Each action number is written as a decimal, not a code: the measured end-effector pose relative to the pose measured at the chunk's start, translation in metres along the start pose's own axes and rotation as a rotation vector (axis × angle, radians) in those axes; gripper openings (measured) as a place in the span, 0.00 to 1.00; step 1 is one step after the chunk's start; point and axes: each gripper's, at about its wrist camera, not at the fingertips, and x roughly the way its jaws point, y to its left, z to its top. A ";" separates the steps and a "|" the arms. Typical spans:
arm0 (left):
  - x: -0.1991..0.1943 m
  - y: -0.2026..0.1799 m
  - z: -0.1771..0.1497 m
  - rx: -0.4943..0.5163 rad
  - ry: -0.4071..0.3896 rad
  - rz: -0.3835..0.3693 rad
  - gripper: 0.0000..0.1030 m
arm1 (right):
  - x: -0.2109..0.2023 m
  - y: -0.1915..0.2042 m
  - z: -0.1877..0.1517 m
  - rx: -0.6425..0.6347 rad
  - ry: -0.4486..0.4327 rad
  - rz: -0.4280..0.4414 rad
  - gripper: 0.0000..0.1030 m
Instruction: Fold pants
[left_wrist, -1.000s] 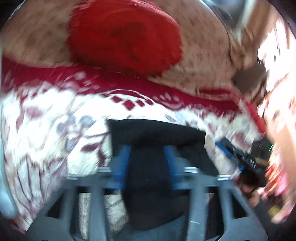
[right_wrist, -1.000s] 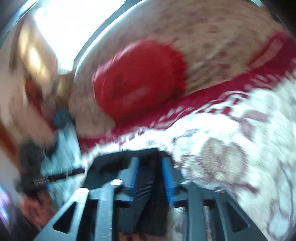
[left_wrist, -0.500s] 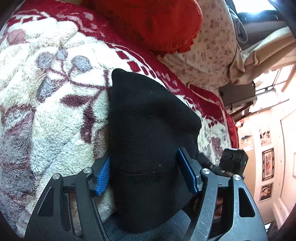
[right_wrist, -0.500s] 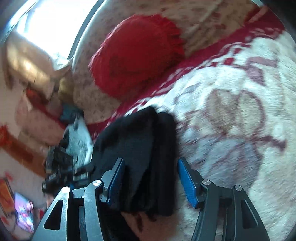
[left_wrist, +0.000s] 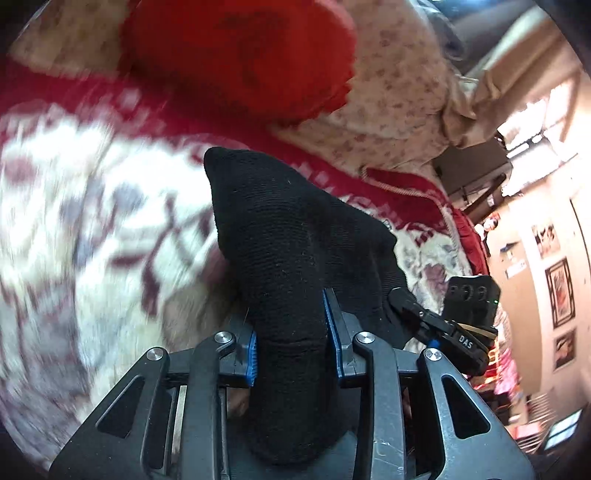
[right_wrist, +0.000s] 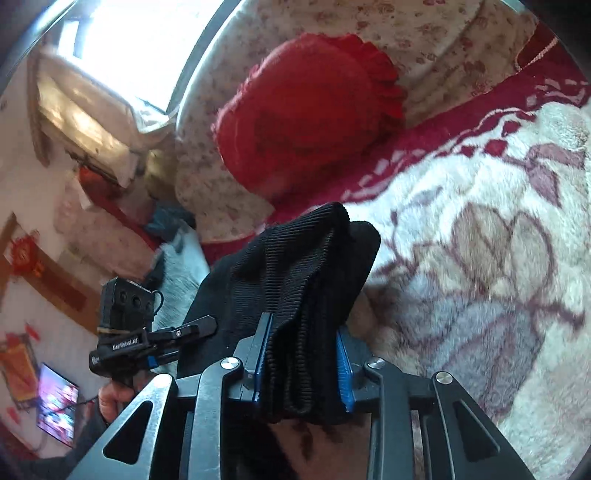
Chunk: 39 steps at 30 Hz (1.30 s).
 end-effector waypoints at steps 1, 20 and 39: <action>-0.001 -0.006 0.011 0.017 -0.014 0.003 0.27 | -0.002 -0.001 0.008 0.009 -0.012 0.019 0.28; 0.104 0.026 0.059 0.007 -0.005 0.137 0.56 | 0.040 -0.070 0.084 0.104 0.024 -0.099 0.32; 0.039 -0.076 -0.008 0.227 -0.156 0.725 0.59 | 0.009 0.088 0.004 -0.729 -0.308 -0.600 0.32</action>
